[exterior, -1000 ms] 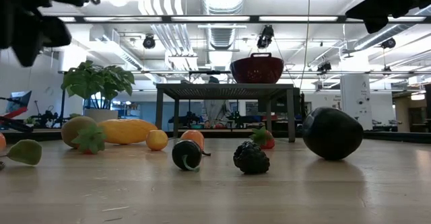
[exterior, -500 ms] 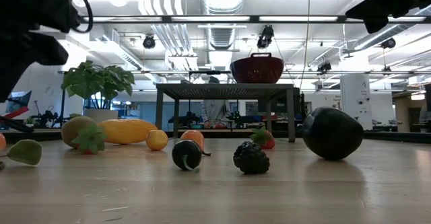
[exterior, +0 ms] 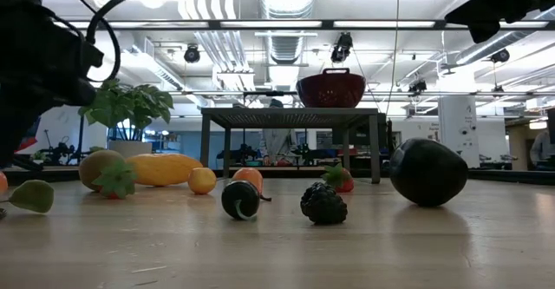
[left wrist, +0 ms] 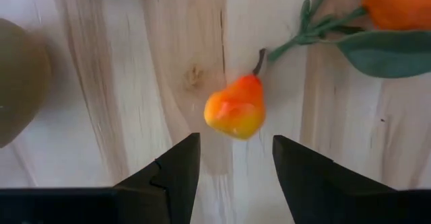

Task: Pick & Place Fruit
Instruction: Put the orange pear into the violet strainer bowl on the shelf

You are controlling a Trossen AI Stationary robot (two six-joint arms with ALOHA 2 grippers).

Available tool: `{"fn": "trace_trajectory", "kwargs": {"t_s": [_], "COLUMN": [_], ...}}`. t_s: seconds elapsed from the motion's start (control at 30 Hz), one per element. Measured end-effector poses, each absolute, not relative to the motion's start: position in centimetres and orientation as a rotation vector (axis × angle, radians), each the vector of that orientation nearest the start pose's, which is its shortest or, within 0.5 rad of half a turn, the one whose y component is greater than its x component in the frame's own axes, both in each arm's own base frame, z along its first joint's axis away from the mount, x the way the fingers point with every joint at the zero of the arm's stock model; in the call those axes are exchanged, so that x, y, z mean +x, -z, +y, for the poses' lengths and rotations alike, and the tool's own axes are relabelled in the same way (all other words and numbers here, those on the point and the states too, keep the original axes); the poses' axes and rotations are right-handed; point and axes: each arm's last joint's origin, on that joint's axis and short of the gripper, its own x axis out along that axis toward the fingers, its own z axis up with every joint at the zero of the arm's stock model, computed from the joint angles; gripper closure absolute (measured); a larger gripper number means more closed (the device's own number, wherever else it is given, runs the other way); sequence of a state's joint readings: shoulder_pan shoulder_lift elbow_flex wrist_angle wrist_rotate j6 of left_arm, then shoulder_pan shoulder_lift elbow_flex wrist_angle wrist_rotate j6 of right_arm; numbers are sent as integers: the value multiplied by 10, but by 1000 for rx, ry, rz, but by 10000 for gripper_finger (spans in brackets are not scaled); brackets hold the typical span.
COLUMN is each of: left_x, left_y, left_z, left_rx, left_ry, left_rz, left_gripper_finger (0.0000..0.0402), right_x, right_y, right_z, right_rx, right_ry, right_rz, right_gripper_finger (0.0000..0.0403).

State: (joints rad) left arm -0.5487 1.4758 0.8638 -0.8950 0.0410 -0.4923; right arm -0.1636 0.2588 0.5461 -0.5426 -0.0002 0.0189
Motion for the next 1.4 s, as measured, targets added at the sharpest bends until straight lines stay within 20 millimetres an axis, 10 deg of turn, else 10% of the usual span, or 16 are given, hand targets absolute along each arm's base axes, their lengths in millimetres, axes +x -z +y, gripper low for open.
{"fn": "trace_trajectory", "kwargs": {"t_s": [1.4], "left_x": [215], "left_y": [-156], "left_z": [-130], "left_rx": [76], "left_ry": [55], "left_rz": [1501], "left_gripper_finger": [231], "right_x": [75], "right_y": [-274], "right_z": [-12], "right_rx": [40], "right_ry": [165], "right_rz": [253], "right_gripper_finger": [394]}}
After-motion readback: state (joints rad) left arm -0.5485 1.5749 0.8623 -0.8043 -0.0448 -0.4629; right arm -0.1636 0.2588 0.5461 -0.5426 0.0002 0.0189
